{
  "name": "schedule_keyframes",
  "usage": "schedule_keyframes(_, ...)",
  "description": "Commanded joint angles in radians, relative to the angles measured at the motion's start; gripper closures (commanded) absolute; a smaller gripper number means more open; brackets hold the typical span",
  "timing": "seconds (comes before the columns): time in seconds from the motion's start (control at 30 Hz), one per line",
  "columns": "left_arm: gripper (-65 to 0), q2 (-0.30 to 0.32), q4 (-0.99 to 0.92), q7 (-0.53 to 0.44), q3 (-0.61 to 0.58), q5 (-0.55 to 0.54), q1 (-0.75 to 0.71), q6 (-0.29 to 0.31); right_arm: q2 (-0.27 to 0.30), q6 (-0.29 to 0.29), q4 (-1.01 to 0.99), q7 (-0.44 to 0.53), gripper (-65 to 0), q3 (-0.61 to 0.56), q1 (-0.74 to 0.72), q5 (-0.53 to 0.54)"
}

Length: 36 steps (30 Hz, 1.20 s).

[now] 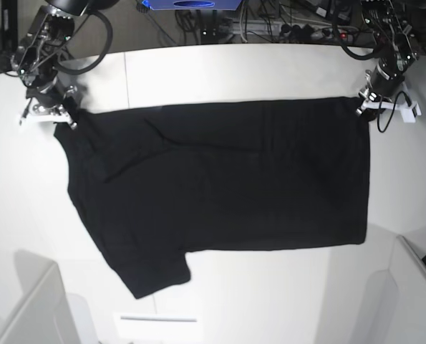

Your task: Fold the T-shirt properly

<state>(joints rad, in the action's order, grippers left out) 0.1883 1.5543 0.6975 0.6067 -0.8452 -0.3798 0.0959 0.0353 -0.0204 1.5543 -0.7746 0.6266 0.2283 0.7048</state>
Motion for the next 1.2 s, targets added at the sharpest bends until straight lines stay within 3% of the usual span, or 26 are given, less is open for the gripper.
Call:
schedule_keyframes(0.0,0.0,0.012,0.033,-0.005,0.003,-0.009,-0.020,0.003,0.010,-0.002,0.027,-0.009,0.0,0.003,0.004,0.008)
schedule_keyframes(0.9,0.0,0.050,0.128,-0.005,0.012,-0.009,-0.216,0.005,0.008,-0.002,0.199,-0.015,0.0,0.005,0.244,0.008)
schedule_keyframes(1.17,0.0,0.050,0.133,-0.003,0.084,-0.009,-0.250,0.006,0.010,-0.003,0.199,-0.018,0.0,0.046,0.274,0.008)
